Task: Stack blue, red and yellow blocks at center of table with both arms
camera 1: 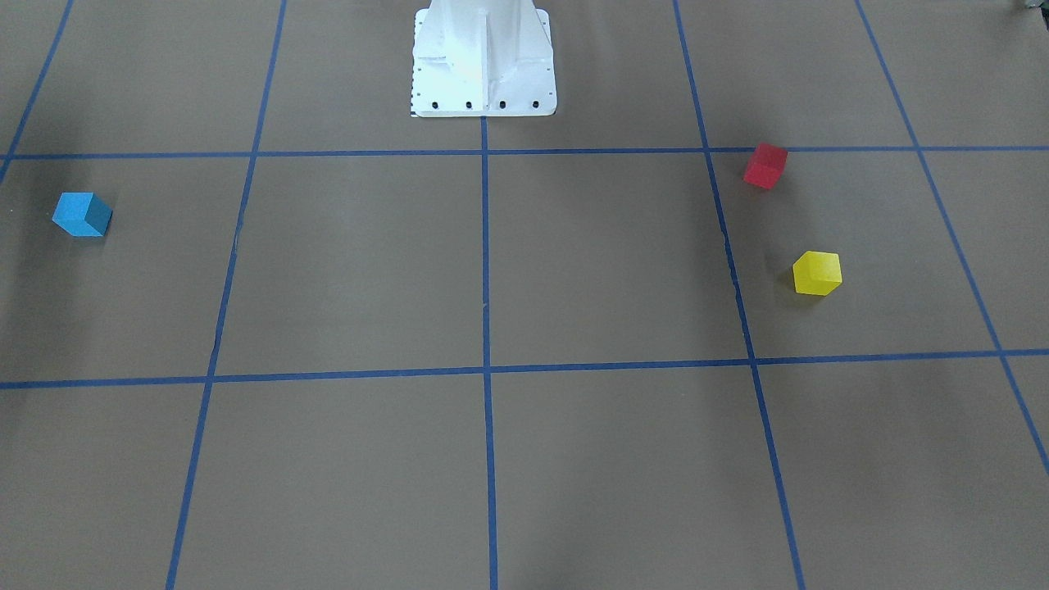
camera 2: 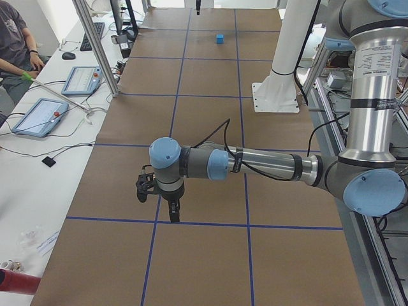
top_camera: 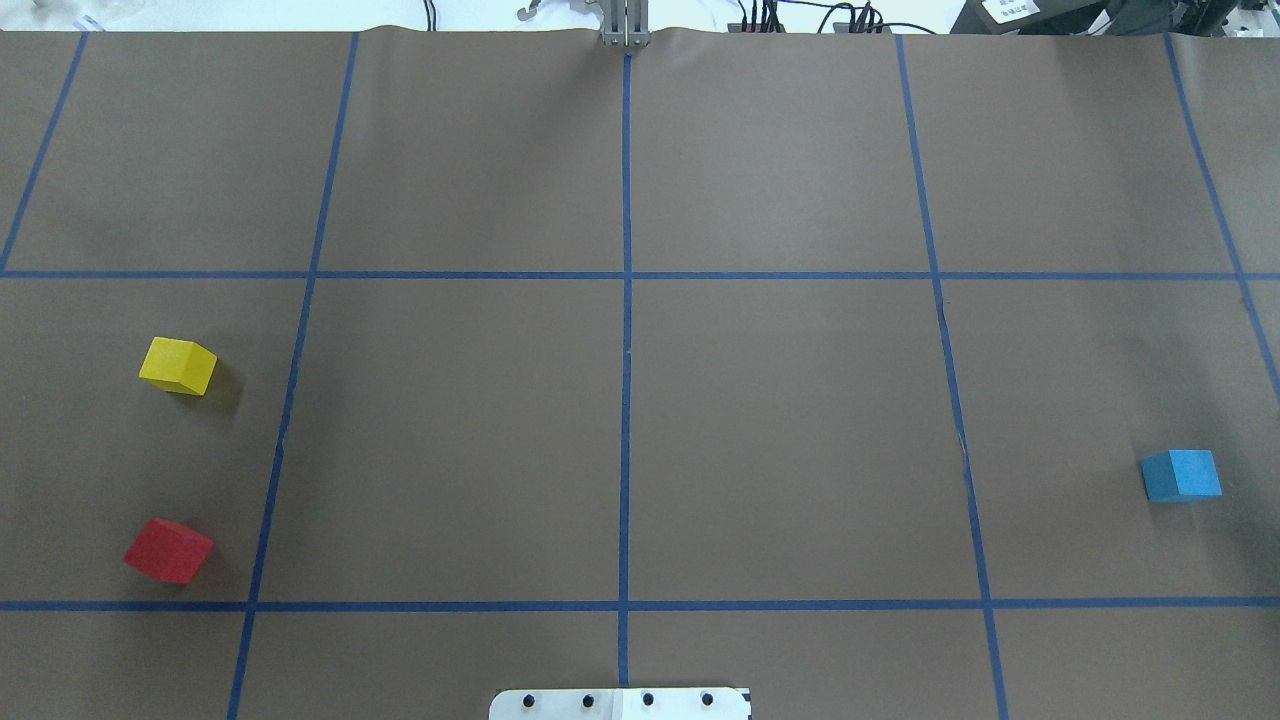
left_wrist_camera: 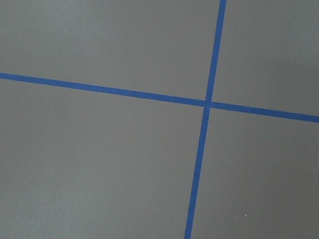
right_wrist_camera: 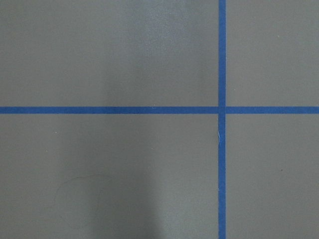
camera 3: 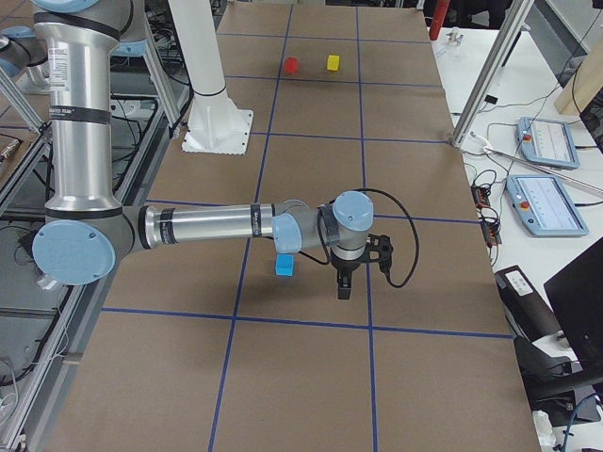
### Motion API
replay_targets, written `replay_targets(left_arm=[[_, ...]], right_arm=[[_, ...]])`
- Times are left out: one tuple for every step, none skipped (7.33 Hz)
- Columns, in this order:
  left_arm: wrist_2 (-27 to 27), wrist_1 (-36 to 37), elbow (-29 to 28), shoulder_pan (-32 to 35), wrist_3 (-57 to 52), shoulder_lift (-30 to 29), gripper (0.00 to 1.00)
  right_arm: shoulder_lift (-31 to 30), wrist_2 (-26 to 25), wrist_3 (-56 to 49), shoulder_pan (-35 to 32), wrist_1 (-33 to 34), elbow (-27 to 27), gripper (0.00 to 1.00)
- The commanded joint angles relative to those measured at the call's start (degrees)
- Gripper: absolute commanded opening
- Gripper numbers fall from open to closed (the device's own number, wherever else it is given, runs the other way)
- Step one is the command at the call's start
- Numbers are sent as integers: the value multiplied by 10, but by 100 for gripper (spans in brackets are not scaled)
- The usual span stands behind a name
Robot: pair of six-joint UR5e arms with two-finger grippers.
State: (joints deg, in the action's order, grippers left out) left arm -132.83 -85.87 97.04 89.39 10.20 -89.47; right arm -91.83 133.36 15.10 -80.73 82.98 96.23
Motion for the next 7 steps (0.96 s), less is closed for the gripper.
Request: replay_targets(left_arm=[[-8,-2,0,-2,-1,0,100],[-8,-3,2,-4,-1,0,100],[-8,-3,3,-4,-2,0,100],[-7,-3,3,-5,-1,0,100],[-7,-3,4,-6,-1,0,100],[-7,-3,4,-6,-1,0,100],[-8,-3,5,-6,-1,0,100]], right_arm=[[2,1,-3,0,-1,-3,100],[2,1,-3,0,-2,1,100],[1,3,-3,0,-3,2,100],[1,4,-3,0,-4,2,100],[0,4,-3,0,-4,2,100],[-2,5,-3,0,-4,1,100],[-9,6,4,0,-8,-1,100]])
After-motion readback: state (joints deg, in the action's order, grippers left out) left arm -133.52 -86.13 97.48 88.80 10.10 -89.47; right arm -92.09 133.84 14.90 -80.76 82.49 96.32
